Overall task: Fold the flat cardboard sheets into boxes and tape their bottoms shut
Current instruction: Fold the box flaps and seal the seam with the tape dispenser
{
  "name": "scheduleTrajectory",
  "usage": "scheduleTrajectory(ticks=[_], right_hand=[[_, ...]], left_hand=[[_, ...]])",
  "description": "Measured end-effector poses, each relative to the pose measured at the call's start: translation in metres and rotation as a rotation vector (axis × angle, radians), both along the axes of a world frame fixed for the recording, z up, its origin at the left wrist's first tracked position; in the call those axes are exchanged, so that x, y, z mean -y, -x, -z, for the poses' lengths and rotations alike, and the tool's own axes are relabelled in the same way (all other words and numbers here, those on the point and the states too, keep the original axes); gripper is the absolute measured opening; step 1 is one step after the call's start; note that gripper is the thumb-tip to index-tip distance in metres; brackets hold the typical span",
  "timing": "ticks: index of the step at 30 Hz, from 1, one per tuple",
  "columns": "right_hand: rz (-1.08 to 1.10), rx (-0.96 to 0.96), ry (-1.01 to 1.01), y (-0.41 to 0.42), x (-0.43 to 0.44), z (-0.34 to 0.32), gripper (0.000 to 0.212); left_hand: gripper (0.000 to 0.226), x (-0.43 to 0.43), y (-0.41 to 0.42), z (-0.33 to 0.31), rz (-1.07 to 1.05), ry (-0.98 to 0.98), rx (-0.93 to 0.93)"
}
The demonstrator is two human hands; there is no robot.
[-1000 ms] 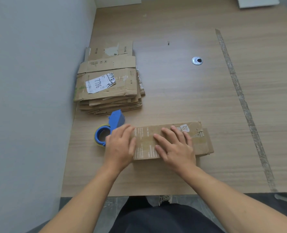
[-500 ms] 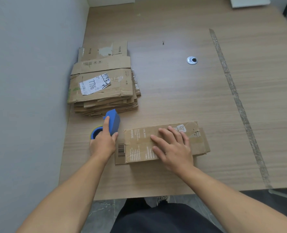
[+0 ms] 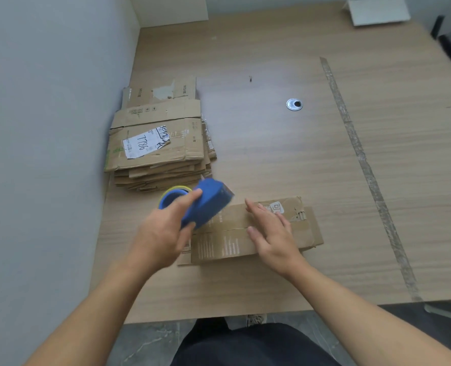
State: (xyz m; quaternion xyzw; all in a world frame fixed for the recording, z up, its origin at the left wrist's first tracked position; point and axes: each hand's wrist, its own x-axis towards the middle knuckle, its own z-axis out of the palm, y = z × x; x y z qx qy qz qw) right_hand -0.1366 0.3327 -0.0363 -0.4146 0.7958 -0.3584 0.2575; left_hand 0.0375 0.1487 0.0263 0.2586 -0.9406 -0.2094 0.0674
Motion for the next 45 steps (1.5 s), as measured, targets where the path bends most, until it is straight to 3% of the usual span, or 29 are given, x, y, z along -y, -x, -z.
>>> scheduleTrajectory(ticks=[5,8,17,24,27,30,32,36,45], right_hand=[[0.130,0.429,0.185,0.009,-0.004,-0.009,0.059],[0.165,0.531,0.183,0.015,-0.008,-0.011,0.053],[-0.082,0.422,0.095,0.030,-0.013,-0.008,0.050],[-0.077,0.408,0.093,0.031,-0.011,-0.002,0.032],[-0.054,0.427,0.097,0.030,-0.013,-0.003,0.022],[-0.041,0.415,0.116,0.029,-0.015,-0.005,0.027],[-0.037,0.409,0.094,0.029,-0.016,-0.007,0.035],[-0.056,0.418,0.083,0.030,-0.018,-0.011,0.038],[-0.111,0.286,0.059,0.026,-0.017,-0.008,0.024]], left_hand=[[0.053,-0.025,0.002,0.011,0.262,0.299,0.080],[0.050,-0.026,0.006,0.019,0.390,0.354,0.064],[0.071,-0.025,0.017,0.015,0.374,0.407,0.132],[0.091,-0.037,0.027,0.015,0.294,0.422,0.190],[0.075,-0.037,0.019,0.023,0.348,0.429,0.038],[0.066,-0.038,0.006,0.029,0.422,0.445,-0.096],[0.072,-0.037,-0.001,0.032,0.408,0.450,-0.100],[0.036,-0.034,-0.010,0.042,0.335,0.453,-0.122],[0.034,-0.043,-0.002,0.040,0.288,0.449,-0.100]])
